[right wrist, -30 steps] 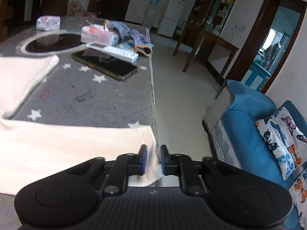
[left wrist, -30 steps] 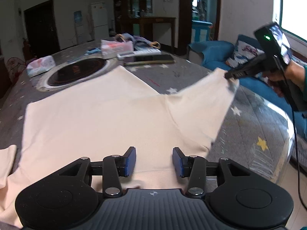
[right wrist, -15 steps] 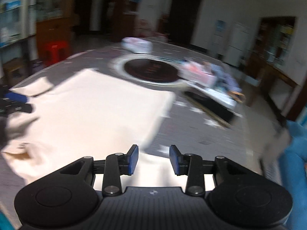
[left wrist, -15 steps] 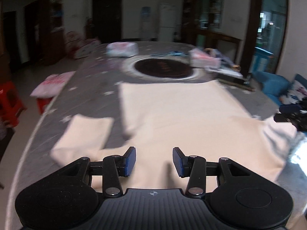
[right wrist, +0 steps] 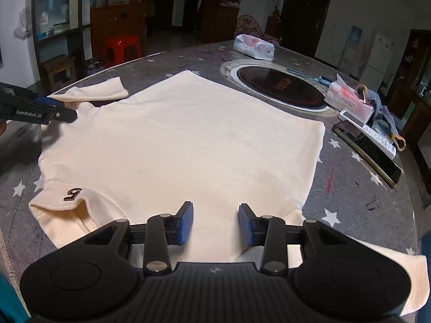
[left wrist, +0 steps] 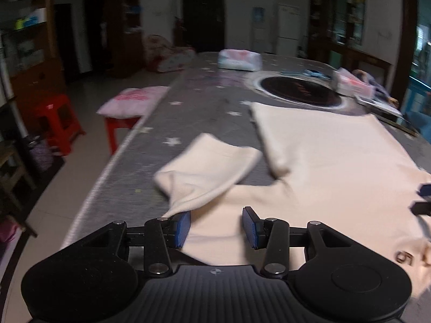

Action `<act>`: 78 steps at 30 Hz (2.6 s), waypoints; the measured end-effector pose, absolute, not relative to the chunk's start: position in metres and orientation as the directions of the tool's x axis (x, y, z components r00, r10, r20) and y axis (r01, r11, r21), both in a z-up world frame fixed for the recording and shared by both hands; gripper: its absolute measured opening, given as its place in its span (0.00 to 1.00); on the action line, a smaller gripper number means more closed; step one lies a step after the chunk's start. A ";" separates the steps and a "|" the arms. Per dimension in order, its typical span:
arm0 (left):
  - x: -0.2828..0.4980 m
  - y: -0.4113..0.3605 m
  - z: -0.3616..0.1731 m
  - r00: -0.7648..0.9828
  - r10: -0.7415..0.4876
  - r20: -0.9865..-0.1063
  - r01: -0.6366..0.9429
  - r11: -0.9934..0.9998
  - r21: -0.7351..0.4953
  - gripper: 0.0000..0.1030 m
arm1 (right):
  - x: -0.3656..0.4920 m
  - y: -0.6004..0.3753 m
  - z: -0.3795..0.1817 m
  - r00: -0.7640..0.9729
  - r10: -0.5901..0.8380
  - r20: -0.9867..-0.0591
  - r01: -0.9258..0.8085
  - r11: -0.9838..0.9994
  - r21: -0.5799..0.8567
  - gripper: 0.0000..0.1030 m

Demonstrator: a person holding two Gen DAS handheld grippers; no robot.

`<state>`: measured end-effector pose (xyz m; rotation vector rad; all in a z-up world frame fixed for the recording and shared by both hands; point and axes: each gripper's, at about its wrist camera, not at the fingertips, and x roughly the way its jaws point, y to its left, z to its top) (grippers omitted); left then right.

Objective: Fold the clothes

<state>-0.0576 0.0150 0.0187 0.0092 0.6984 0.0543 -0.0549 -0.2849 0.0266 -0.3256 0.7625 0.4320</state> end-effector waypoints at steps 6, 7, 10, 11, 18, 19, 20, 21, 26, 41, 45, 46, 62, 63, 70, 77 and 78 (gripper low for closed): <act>-0.056 0.037 0.020 0.757 0.148 -0.636 -0.212 0.977 -0.026 0.44 | -0.052 -0.286 0.026 0.642 0.244 -0.727 -0.479 0.868 -0.131 0.44; -0.056 0.041 0.021 0.757 0.164 -0.633 -0.240 0.970 -0.036 0.44 | -0.051 -0.287 0.025 0.641 0.244 -0.727 -0.478 0.869 -0.129 0.44; -0.058 0.051 0.022 0.746 0.195 -0.637 -0.313 0.946 -0.078 0.44 | -0.051 -0.287 0.025 0.641 0.244 -0.728 -0.476 0.871 -0.126 0.44; -0.060 0.056 0.022 0.743 0.208 -0.637 -0.343 0.935 -0.094 0.44 | -0.051 -0.288 0.025 0.640 0.244 -0.728 -0.475 0.871 -0.125 0.44; -0.069 0.088 0.027 0.705 0.333 -0.627 -0.497 0.862 -0.100 0.52 | -0.049 -0.290 0.024 0.636 0.248 -0.730 -0.470 0.875 -0.113 0.46; -0.070 0.091 0.028 0.709 0.328 -0.625 -0.492 0.865 -0.104 0.52 | -0.049 -0.290 0.024 0.637 0.247 -0.730 -0.471 0.875 -0.115 0.46; -0.072 0.095 0.029 0.713 0.323 -0.622 -0.486 0.867 -0.108 0.52 | -0.049 -0.290 0.025 0.637 0.246 -0.730 -0.471 0.874 -0.116 0.46; -0.073 0.099 0.030 0.717 0.317 -0.620 -0.481 0.869 -0.112 0.52 | -0.049 -0.289 0.025 0.637 0.245 -0.731 -0.471 0.874 -0.117 0.46; -0.085 0.090 0.041 0.790 0.226 -0.570 -0.351 0.929 -0.118 0.59 | -0.050 -0.288 0.025 0.639 0.238 -0.731 -0.467 0.876 -0.123 0.47; -0.033 0.032 0.015 0.765 0.304 -0.569 -0.210 0.951 0.226 0.71 | -0.049 -0.289 0.025 0.633 0.241 -0.735 -0.460 0.881 -0.108 0.48; -0.021 0.074 0.029 0.732 0.433 -0.526 -0.380 0.900 0.211 0.71 | -0.048 -0.289 0.025 0.631 0.241 -0.738 -0.461 0.881 -0.106 0.48; -0.020 0.085 0.032 0.718 0.456 -0.525 -0.414 0.887 0.204 0.71 | -0.048 -0.289 0.025 0.631 0.241 -0.738 -0.461 0.881 -0.107 0.48; -0.029 0.101 0.015 0.712 0.336 -0.617 -0.350 0.931 0.102 0.45 | -0.048 -0.286 0.026 0.630 0.232 -0.741 -0.466 0.877 -0.122 0.48; -0.029 0.100 0.014 0.706 0.360 -0.610 -0.356 0.925 0.133 0.44 | -0.049 -0.286 0.026 0.631 0.231 -0.740 -0.465 0.877 -0.123 0.48; -0.049 0.082 0.047 0.775 0.267 -0.573 -0.309 0.951 0.025 0.36 | -0.050 -0.285 0.026 0.634 0.225 -0.740 -0.466 0.874 -0.134 0.49; -0.046 0.012 0.060 0.807 -0.152 -0.571 0.060 0.983 -0.176 0.37 | -0.051 -0.284 0.026 0.639 0.218 -0.738 -0.460 0.877 -0.139 0.49; -0.043 0.002 0.057 0.797 -0.181 -0.576 0.093 0.979 -0.180 0.37 | -0.051 -0.284 0.026 0.639 0.218 -0.738 -0.459 0.878 -0.138 0.49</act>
